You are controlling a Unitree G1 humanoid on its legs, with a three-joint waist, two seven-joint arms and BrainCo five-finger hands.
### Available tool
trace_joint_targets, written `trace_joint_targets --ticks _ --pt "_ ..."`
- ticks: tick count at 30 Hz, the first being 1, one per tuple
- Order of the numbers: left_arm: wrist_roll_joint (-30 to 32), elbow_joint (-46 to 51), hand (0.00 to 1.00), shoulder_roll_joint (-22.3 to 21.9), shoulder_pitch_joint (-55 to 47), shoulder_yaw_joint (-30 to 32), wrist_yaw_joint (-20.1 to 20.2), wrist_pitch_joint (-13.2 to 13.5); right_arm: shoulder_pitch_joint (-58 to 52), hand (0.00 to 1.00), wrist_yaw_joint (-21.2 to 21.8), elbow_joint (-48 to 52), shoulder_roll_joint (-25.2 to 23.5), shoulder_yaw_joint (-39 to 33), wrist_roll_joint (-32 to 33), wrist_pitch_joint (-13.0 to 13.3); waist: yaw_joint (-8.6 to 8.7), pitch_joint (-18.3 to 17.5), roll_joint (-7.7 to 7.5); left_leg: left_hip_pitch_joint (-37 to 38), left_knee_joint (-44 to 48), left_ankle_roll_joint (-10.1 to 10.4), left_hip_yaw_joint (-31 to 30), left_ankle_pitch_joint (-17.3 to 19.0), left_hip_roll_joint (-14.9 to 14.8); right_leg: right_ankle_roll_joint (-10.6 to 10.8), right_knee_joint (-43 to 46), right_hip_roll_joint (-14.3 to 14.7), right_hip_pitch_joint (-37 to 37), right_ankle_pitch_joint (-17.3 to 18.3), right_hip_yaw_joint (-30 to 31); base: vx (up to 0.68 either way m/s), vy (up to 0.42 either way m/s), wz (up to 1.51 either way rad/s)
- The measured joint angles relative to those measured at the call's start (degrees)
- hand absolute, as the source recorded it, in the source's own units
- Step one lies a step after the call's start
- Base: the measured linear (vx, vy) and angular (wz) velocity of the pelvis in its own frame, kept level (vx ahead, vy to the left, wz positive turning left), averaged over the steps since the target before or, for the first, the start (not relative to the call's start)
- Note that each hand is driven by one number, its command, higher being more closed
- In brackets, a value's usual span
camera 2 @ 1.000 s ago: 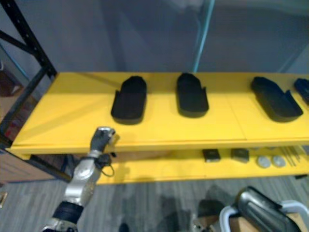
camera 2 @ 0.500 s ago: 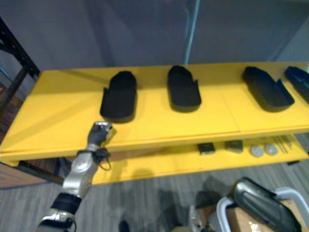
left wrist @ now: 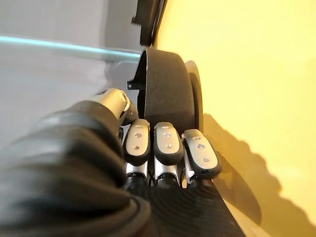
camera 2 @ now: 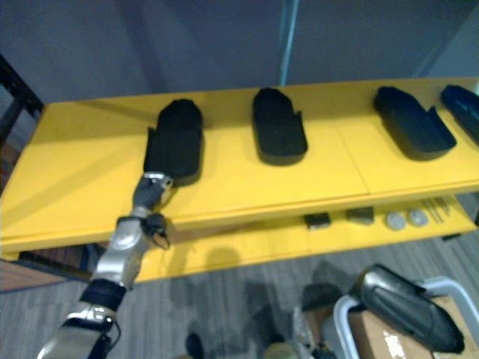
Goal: Walk over and take plastic housings, then place them on the shelf
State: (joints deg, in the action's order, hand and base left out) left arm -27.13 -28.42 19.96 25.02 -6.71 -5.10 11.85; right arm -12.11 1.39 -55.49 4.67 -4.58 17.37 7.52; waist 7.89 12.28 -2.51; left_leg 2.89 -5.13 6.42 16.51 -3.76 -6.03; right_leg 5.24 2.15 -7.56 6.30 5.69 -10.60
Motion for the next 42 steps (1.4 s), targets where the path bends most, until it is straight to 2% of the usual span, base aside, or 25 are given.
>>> trace_joint_targets --ticks 9,12,15,20,23,27,30,31,32,35,39,42 --pt "-0.1 -2.8 1.00 0.4 2.3 1.8 -1.2 0.8 0.1 0.00 0.0 0.6 0.3 0.3 1.7 0.0 0.42 0.9 0.69 0.0 0.0 0.0 1.5 0.0 -0.5 -0.1 0.6 0.4 -1.1 0.0 1.5 0.00 -0.005 -0.07" --pt "-0.2 -3.8 1.00 0.4 3.0 2.0 -1.5 1.8 0.1 0.00 0.0 0.8 0.4 0.3 2.3 0.0 0.72 1.5 0.88 0.1 0.0 0.0 1.6 0.0 -0.6 -0.2 0.9 0.4 -1.2 0.0 1.6 -0.01 -0.002 -0.02" --pt "-1.8 -4.1 1.00 0.6 4.6 2.1 -1.4 2.5 0.3 0.00 0.0 1.1 0.4 0.4 2.7 0.0 0.71 3.0 0.83 0.1 0.0 0.0 1.6 0.0 -0.6 -0.2 1.2 0.4 -1.5 0.0 1.8 -0.03 0.005 -0.03" --pt "-2.2 -3.5 1.00 1.5 4.4 2.2 -1.2 3.1 0.4 0.00 0.0 1.1 0.4 0.4 2.8 0.0 0.65 3.2 0.82 -0.1 0.0 0.0 2.1 0.0 -0.6 -0.2 1.4 0.4 -2.2 0.0 2.7 0.00 -0.001 -0.07" --pt "-2.2 3.7 1.00 -0.2 0.2 1.9 -1.1 3.0 0.5 0.00 -0.1 1.0 0.4 0.3 2.7 0.0 0.63 3.2 0.83 0.0 0.1 0.0 1.6 0.0 -0.6 -0.2 1.4 0.5 -2.1 0.0 2.6 0.02 -0.003 0.03" --pt "-2.6 14.8 1.00 -3.5 -9.1 -1.8 -0.7 2.1 1.0 0.00 -0.3 0.9 0.3 0.1 2.7 0.0 0.41 3.2 0.83 0.1 0.1 0.0 1.0 -0.1 -0.6 -0.3 1.4 0.5 -1.4 0.1 1.6 0.03 -0.009 0.10" --pt "-2.1 23.8 1.00 -5.9 -16.3 -8.2 2.3 0.6 1.1 0.00 -1.1 0.8 0.2 0.0 2.7 -0.1 -0.89 3.0 1.06 0.3 0.0 0.0 -0.6 -0.1 -0.6 -0.8 1.4 0.5 -0.2 0.4 -0.2 0.01 -0.009 0.28" --pt "-1.8 25.5 1.00 -6.4 -18.8 -10.7 4.6 -0.9 1.2 0.00 -1.5 0.8 0.2 -0.1 2.7 -0.2 -1.60 2.7 1.33 0.4 0.0 0.0 -0.9 -0.1 -0.6 -0.9 1.4 0.6 0.0 0.5 -0.4 -0.01 -0.001 0.13" --pt "-1.5 25.4 1.00 -7.0 -21.7 -12.6 6.9 -2.5 1.6 0.00 -1.6 0.8 0.3 -0.3 2.7 -0.3 -2.35 2.4 1.68 0.4 0.0 0.0 -1.1 -0.1 -0.6 -0.9 1.4 0.5 0.2 0.5 -0.5 -0.01 0.004 0.08" --pt "-1.5 24.4 1.00 -6.6 -27.9 -16.8 12.5 -5.6 2.1 0.00 -1.9 -0.1 0.3 -0.6 2.7 -0.3 -2.57 2.2 1.78 1.0 0.0 0.0 -1.9 -0.1 -0.5 -0.7 1.3 0.4 1.4 1.2 -2.0 -0.01 -0.010 0.14" --pt "0.5 24.4 1.00 -4.7 -31.9 -23.6 21.0 -7.1 2.1 0.00 -2.4 -2.5 0.4 -1.5 2.9 0.2 -3.47 0.2 2.53 1.0 -0.1 0.3 -3.6 -0.3 -0.4 0.1 1.2 0.3 2.5 1.9 -3.8 -0.02 -0.029 0.22" --pt "1.2 24.4 1.00 -4.6 -32.5 -25.3 25.3 -7.1 2.2 0.00 -2.5 -4.2 0.7 -1.5 3.1 0.8 -4.03 -1.7 2.95 1.0 -0.1 0.5 -4.9 -0.4 -0.3 0.5 1.1 0.2 3.5 2.2 -5.4 0.00 -0.017 0.22"
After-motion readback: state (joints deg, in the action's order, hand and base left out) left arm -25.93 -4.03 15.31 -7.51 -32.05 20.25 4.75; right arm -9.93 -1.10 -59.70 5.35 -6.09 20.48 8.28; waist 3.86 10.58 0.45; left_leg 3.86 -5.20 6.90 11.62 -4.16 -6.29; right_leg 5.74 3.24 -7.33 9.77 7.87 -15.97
